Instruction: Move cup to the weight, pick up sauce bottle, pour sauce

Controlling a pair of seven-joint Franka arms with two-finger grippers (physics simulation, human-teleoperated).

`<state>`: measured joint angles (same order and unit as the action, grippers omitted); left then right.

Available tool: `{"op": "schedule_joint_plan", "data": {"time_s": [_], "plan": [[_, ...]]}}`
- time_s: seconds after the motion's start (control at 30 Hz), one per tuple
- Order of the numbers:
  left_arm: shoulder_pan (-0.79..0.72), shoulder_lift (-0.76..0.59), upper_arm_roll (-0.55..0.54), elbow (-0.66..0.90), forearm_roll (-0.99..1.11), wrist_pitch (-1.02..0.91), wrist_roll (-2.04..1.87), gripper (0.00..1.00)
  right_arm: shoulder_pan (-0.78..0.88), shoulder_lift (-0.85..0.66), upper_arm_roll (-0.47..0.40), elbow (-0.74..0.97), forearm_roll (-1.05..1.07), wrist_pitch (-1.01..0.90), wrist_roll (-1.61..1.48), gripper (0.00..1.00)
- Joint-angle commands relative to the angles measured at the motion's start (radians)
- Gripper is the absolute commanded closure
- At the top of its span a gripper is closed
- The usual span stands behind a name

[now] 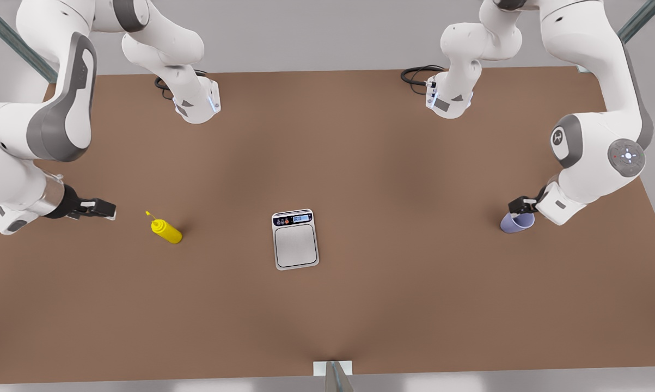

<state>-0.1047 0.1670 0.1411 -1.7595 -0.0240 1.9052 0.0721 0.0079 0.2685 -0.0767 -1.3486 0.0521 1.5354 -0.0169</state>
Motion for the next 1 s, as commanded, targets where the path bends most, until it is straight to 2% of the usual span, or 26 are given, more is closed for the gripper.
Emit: {"op": "schedule_joint_plan", "data": {"time_s": [0.0,0.07,0.13,0.47,0.6,0.87,0.9,0.97], "plan": [[-0.001,0.0,0.0,0.0,-0.002,0.0,-0.002,0.0,0.0,0.0,0.0,0.0,0.0,0.0,0.0,0.0],[0.0,0.009,-0.003,0.012,-0.002,-0.003,0.011,0.0,0.0,0.006,0.0,-0.003,-0.002,0.002,-0.005,0.0],[0.003,0.074,0.005,0.031,-0.004,-0.026,0.028,0.0,0.0,0.009,0.0,-0.011,-0.003,0.025,-0.015,0.0],[0.01,0.232,0.054,0.015,-0.039,0.11,0.026,0.0,0.0,0.011,0.0,-0.073,-0.012,0.074,-0.046,0.0],[0.008,0.227,0.071,-0.113,-0.04,0.219,-0.02,0.0,0.001,0.018,0.0,-0.086,-0.012,0.101,-0.046,0.0],[0.008,0.206,0.075,-0.224,-0.04,0.276,-0.083,0.0,0.001,0.038,0.0,-0.089,-0.006,0.108,-0.066,0.0],[0.008,0.204,0.077,-0.224,-0.04,0.275,-0.089,0.0,-0.002,0.043,0.002,-0.1,-0.005,0.108,-0.095,0.0],[0.008,0.203,0.077,-0.253,-0.04,0.287,-0.101,0.0,-0.06,0.07,0.0,-0.101,0.017,0.108,-0.418,0.0]]}}
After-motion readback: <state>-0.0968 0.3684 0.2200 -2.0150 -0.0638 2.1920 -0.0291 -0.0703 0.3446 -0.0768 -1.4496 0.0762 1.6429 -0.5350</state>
